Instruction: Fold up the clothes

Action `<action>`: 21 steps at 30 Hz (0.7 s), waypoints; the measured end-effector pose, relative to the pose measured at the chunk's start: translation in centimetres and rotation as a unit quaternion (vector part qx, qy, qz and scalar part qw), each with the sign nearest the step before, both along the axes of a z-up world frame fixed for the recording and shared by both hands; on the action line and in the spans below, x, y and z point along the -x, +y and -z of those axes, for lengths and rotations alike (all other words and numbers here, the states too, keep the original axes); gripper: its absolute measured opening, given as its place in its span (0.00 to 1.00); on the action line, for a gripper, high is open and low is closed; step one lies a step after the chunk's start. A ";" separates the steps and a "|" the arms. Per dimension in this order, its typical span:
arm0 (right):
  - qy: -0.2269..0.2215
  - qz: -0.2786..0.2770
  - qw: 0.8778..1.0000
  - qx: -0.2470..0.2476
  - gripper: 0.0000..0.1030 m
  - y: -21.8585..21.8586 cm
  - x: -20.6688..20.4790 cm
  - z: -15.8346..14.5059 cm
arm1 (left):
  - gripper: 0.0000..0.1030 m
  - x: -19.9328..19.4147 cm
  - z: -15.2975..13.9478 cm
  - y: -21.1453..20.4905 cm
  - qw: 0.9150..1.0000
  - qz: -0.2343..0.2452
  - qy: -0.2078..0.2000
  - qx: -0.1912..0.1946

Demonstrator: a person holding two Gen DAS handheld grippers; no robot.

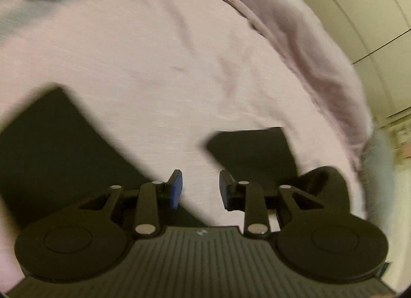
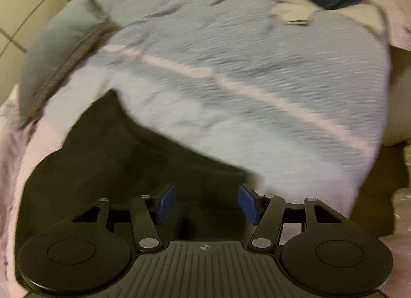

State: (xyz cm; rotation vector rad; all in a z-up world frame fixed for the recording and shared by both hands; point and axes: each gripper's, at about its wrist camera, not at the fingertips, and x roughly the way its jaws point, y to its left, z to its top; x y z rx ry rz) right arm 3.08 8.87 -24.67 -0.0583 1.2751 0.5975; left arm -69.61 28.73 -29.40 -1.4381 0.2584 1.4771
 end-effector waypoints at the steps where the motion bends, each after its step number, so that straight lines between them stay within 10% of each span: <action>1: -0.001 -0.005 1.000 -0.002 0.57 0.6 0.1 0.2 | 0.26 -0.8 0.9 1.2 1.000 -0.003 -0.012 0.003; 9: 0.004 0.009 1.000 0.001 0.57 2.4 -0.7 1.6 | 0.25 -1.8 5.2 4.8 0.997 -0.060 -0.043 0.020; 17: 0.013 0.039 0.999 -0.003 0.57 4.2 -0.8 2.1 | 0.06 -1.3 -1.1 12.2 0.995 0.017 0.038 -0.089; 21: 0.013 0.047 0.999 -0.008 0.57 5.9 -0.4 1.7 | 0.05 -0.4 -7.2 17.3 0.976 0.065 0.093 -0.184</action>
